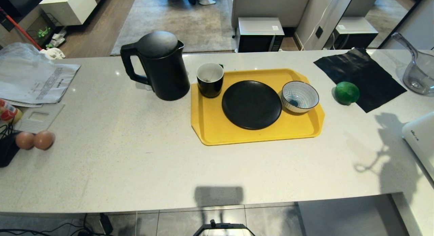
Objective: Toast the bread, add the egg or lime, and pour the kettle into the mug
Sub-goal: Put the bread slices in the toaster
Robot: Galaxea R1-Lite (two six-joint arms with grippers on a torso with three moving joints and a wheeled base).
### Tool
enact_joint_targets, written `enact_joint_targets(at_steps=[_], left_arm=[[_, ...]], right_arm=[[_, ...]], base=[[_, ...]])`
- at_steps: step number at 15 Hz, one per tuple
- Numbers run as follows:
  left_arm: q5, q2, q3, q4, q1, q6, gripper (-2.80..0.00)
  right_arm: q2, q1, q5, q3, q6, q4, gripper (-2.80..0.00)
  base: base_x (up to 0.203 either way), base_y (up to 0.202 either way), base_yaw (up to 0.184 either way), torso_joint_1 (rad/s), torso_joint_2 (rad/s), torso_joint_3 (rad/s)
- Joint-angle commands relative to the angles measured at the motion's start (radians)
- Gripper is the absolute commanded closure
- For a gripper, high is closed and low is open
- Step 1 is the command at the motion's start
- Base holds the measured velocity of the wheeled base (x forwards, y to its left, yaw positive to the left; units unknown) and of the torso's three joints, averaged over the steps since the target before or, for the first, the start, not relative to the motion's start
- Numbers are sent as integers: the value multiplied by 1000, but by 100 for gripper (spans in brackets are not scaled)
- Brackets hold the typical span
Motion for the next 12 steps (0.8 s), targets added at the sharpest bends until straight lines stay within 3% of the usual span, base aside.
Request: enact_joint_targets(at_steps=[1,8,12], left_arm=[[2,-2,17,-1,0,-4,0],[2,-2,17,-1,0,-4,0],[2,-2,17,-1,0,-4,0]], right_arm=[[-2,0,-1,2,-4,2,0],[-20,0,0,22,1,2,0],[-14,-18,2,44,3,-17,0]], base=[[0,0,0,0,0,0],[0,0,0,0,0,0],[2,8,-135,2,1,2]])
